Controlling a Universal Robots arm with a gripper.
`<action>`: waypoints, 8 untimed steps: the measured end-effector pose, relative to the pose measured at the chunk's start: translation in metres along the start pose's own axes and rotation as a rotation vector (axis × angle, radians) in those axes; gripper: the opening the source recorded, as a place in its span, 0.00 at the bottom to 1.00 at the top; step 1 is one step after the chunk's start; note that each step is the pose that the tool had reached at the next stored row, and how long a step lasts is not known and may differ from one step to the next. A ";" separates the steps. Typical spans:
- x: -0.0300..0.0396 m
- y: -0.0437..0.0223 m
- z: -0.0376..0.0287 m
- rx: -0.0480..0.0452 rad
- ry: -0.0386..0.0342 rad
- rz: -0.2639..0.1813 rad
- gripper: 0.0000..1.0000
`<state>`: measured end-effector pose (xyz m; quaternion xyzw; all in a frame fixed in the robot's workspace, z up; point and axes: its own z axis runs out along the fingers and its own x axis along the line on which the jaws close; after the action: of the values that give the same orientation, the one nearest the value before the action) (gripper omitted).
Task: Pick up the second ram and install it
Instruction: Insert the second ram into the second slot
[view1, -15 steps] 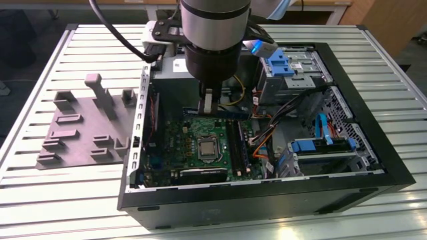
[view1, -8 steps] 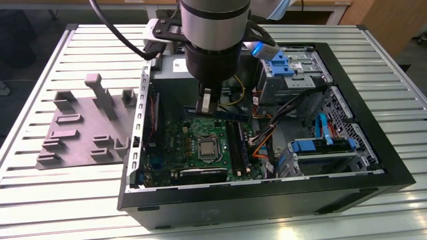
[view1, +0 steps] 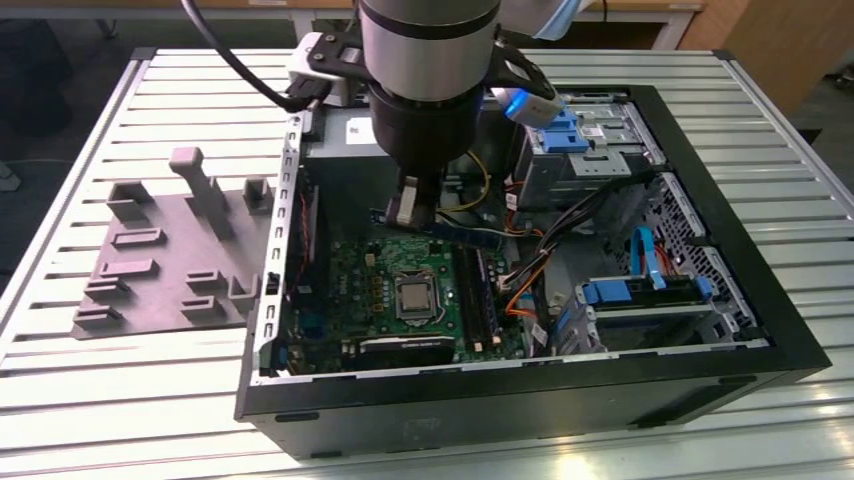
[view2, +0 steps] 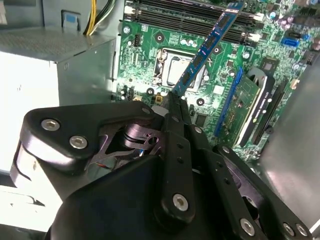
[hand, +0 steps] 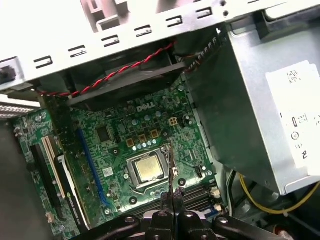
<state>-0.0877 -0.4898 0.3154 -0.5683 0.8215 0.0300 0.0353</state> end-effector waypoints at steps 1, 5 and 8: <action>0.0000 0.0000 0.0000 0.0012 -0.0002 0.013 0.12; 0.0000 0.0000 0.0001 0.0059 -0.0006 0.064 0.12; 0.0000 0.0000 0.0002 0.0095 -0.0010 0.102 0.12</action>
<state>-0.0877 -0.4898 0.3152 -0.5253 0.8497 0.0282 0.0368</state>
